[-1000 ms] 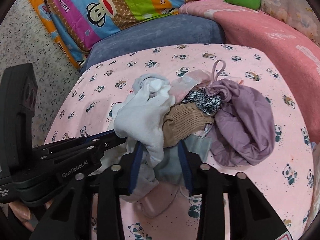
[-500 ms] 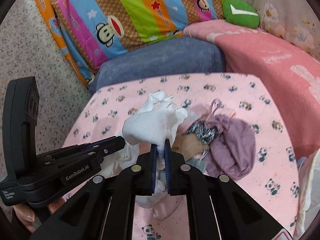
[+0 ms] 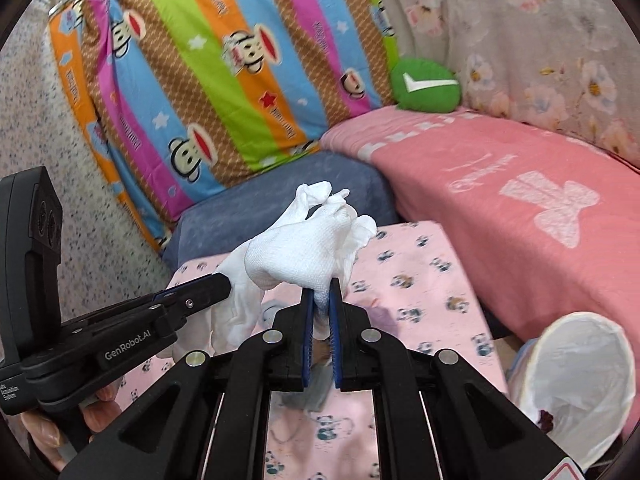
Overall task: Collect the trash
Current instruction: 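Carry both white socks over the wastebasket and open both tools to drop them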
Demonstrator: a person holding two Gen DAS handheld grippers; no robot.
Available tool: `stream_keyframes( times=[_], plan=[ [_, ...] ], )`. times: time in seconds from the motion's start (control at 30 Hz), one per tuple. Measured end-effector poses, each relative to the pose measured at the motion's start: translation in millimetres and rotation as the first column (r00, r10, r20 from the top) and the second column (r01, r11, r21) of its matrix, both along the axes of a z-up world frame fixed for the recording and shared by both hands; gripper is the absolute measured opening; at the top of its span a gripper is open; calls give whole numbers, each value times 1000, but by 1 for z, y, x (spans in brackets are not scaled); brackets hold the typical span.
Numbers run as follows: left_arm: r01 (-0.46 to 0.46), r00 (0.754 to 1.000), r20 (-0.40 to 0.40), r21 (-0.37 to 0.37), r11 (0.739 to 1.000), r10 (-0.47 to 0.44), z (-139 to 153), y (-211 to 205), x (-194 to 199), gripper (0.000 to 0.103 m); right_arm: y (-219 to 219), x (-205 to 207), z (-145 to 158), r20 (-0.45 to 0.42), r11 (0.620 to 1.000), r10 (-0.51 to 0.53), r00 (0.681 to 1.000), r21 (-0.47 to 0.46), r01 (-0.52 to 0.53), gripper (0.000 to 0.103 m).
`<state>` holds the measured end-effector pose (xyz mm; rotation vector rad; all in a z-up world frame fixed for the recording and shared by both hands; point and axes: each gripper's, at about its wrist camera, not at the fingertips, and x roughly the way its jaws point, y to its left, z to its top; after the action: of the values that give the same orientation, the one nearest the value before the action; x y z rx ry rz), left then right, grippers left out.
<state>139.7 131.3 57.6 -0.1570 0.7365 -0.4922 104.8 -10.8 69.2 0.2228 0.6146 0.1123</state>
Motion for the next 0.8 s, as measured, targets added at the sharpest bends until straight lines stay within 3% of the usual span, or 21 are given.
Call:
stream_keyframes(
  times=[0.4, 0.8],
  plan=[
    [173, 983, 59, 22, 985, -175, 25, -109, -33, 7, -116, -64, 27, 62, 982, -188, 980, 43, 185, 9],
    [304, 951, 43, 60, 951, -307, 22, -195, -64, 7, -210, -117, 8, 27, 941, -335, 942, 71, 332, 9]
  ],
)
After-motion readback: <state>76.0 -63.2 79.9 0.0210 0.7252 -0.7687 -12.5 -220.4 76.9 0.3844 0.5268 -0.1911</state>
